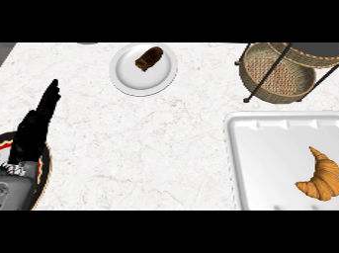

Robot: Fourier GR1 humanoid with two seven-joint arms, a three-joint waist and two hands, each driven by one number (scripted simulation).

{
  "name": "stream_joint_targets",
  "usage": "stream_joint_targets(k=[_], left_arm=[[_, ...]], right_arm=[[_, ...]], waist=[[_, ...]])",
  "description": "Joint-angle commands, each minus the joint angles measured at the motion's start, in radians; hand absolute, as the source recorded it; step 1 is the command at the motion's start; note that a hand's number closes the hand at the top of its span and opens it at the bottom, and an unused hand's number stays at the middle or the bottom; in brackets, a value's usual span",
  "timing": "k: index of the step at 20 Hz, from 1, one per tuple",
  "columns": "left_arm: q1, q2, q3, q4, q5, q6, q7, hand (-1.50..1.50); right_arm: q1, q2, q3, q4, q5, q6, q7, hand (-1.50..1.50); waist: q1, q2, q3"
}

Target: Pick the croissant from the tray and place it in the tiered basket

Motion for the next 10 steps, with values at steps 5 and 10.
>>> stream_joint_targets(k=[5,10], left_arm=[[-0.006,0.013,0.016,0.011,0.006,-0.031,-0.002,0.00],[-0.031,-0.011,0.021,0.017,-0.007,-0.001,0.035,0.00]], right_arm=[[-0.204,-0.059,0.042,0.101,-0.061,0.099,0.336,-1.50],[-0.242,-0.068,0.069,0.174,-0.083,0.146,0.345,-1.50]], waist=[[-0.001,-0.004,0.002],[-0.017,-0.006,0.002]])
